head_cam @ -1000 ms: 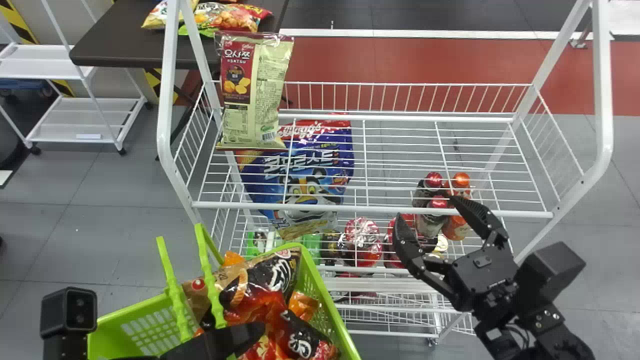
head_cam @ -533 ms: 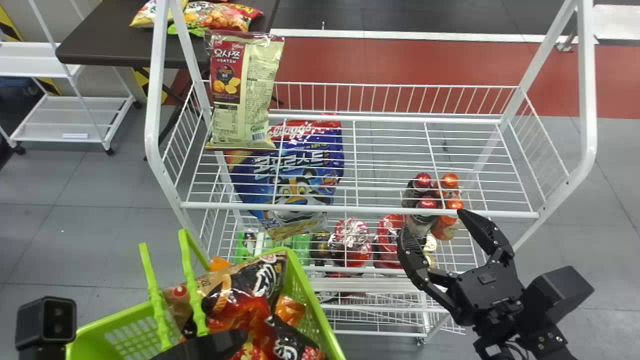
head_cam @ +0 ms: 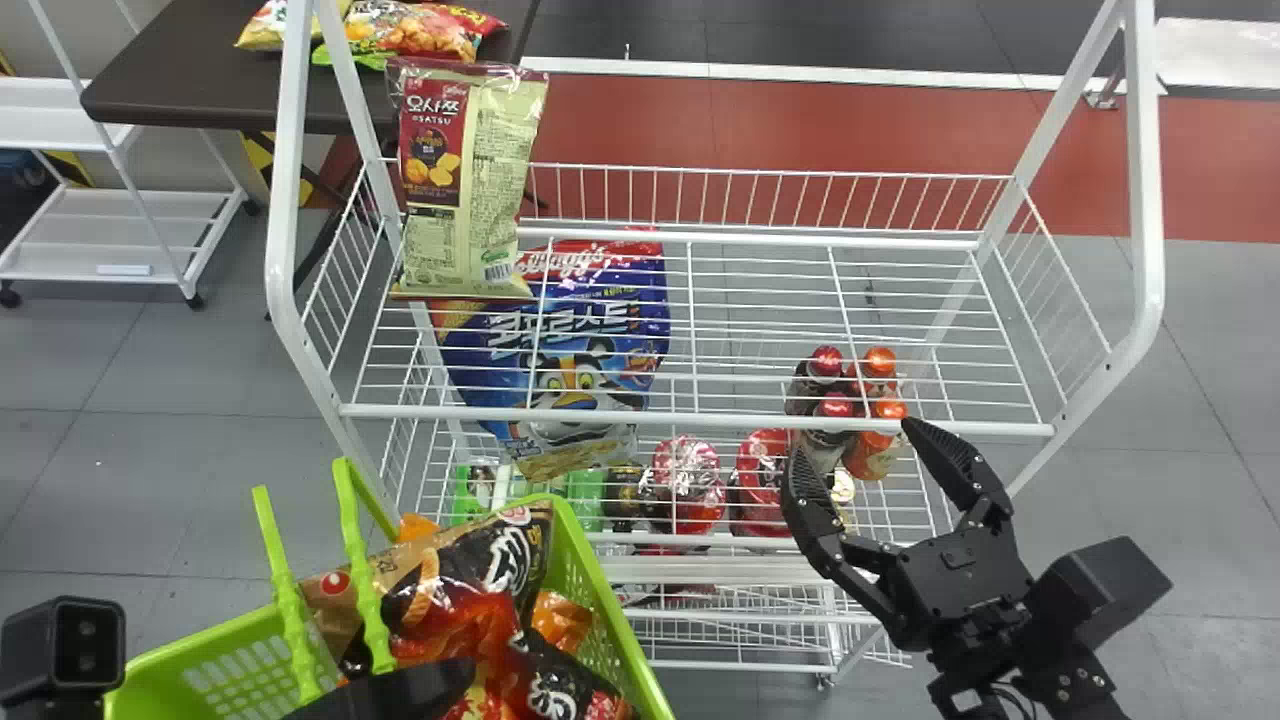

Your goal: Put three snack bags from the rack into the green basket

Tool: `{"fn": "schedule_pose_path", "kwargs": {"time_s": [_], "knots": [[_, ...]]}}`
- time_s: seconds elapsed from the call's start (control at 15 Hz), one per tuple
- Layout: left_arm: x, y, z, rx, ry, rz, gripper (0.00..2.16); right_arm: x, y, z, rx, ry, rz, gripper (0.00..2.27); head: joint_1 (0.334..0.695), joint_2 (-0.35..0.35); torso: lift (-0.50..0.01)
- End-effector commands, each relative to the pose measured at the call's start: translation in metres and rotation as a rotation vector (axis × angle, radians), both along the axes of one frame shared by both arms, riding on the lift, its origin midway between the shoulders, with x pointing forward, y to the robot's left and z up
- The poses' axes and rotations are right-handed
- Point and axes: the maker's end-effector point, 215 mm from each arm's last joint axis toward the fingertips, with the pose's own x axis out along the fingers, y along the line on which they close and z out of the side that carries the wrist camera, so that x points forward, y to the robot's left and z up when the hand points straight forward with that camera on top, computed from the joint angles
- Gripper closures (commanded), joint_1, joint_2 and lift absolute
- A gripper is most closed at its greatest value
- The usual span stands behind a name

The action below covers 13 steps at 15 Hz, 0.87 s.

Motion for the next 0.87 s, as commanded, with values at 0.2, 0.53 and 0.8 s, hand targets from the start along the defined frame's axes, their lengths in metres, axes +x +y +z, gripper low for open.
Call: {"fn": "schedule_pose_path", "kwargs": {"time_s": [0.2,0.53,0.8], "knots": [[0.0,-0.0005,0.0002,-0.002,0.001,0.001,2.15,-0.0011,-0.0012,-0.0015,0.007,0.005,-0.002,0.04,0.695,-0.029,0.0],[-0.0005,-0.0006,0.0002,-0.002,0.001,0.0,2.15,-0.0018,-0.0029,-0.0004,0.017,0.003,-0.007,0.04,0.695,-0.033,0.0],[-0.0001,-0.0004,0.0003,-0.001,-0.002,0.001,2.15,-0.0025,-0.0026,-0.001,0.017,0.004,-0.005,0.04,0.695,-0.035,0.0]]}}
